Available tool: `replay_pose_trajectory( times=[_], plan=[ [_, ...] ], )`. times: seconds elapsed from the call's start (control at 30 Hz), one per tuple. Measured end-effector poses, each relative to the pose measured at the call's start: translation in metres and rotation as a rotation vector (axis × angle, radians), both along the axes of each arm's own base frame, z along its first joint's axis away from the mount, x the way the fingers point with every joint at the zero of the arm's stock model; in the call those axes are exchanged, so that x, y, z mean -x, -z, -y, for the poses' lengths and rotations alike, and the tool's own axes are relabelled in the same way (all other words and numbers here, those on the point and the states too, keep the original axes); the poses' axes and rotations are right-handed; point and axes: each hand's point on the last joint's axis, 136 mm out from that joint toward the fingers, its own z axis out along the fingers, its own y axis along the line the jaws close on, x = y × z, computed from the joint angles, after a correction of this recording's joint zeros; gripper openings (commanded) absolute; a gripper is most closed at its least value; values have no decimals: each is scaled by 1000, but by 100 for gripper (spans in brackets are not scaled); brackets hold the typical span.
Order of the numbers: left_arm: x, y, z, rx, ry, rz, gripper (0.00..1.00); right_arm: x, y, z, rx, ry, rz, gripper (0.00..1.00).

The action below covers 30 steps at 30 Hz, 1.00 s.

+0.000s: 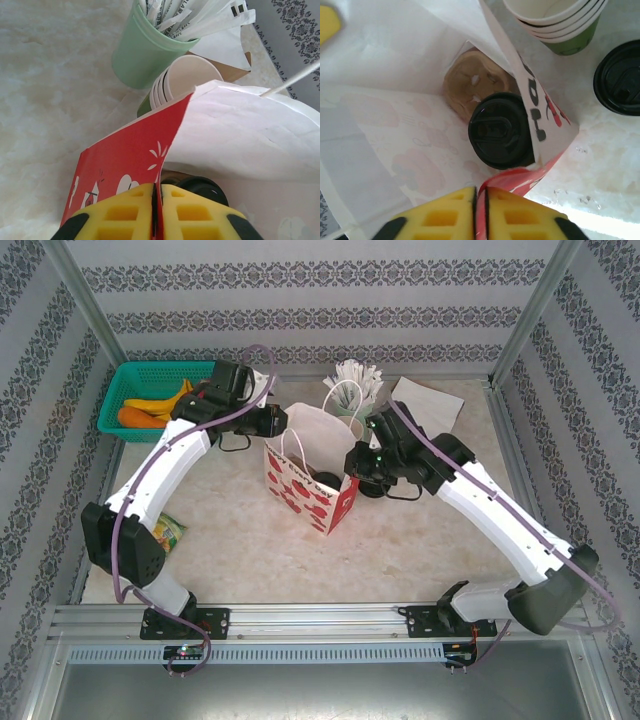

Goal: Pack the takeout coffee

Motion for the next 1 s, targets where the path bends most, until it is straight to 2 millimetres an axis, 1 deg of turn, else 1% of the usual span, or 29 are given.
replay_pose_trajectory(
  times=[0.1, 0.13, 0.2, 0.27, 0.37, 0.5, 0.57, 0.6, 0.7, 0.77, 0.83, 0.87, 0.93, 1.0],
  plan=[
    [11, -1, -9, 6, -33, -9, 31, -10, -2, 1, 42, -24, -2, 10],
    [16, -2, -14, 11, -52, -15, 37, -15, -4, 1, 56, -34, 2, 10],
    [21, -7, -27, 15, -97, -10, 44, -25, -5, 1, 83, -55, 9, 9],
    [26, -14, -41, 25, -147, 1, 53, -35, -6, 0, 106, -74, 16, 9],
    [30, -23, -57, 40, -209, 18, 62, -50, -5, -1, 130, -96, 30, 9],
    [32, -27, -77, 38, -300, 28, 85, -68, -3, -3, 146, -117, 48, 9],
    [31, -25, -93, 21, -379, 30, 96, -78, -4, -4, 146, -131, 60, 9],
    [31, -23, -102, 11, -425, 30, 99, -82, -4, -6, 146, -139, 66, 9],
    [29, -17, -142, -38, -618, 32, 100, -93, -4, -11, 144, -169, 77, 9],
    [30, -8, -174, -71, -769, 20, 100, -98, -2, -14, 143, -188, 80, 9],
    [33, 9, -197, -96, -882, -14, 100, -100, -2, -17, 140, -203, 82, 9],
    [35, 19, -204, -108, -921, -37, 100, -101, -2, -18, 139, -213, 86, 9],
    [38, 44, -209, -127, -960, -100, 100, -102, -3, -22, 132, -232, 91, 9],
    [38, 68, -207, -140, -970, -169, 100, -103, -4, -25, 126, -251, 97, 10]
  ],
)
